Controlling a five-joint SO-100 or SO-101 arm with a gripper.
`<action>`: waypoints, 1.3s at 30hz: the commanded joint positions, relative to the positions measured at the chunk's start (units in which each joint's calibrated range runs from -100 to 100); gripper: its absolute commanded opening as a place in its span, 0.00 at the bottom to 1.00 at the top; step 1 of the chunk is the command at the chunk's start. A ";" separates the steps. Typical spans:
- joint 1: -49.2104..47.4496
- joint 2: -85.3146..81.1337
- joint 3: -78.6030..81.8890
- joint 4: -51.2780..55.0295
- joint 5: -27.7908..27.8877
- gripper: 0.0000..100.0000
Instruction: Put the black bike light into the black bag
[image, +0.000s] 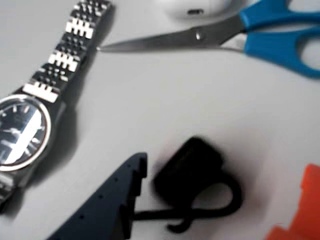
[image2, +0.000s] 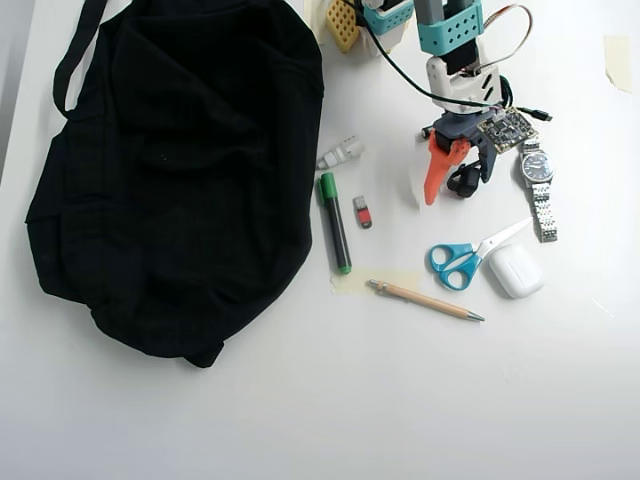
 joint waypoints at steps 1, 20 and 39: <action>-0.06 2.08 -1.13 -3.56 -0.14 0.39; 0.24 2.33 -0.14 -7.09 -0.77 0.18; 0.76 1.17 2.46 -15.10 -0.19 0.02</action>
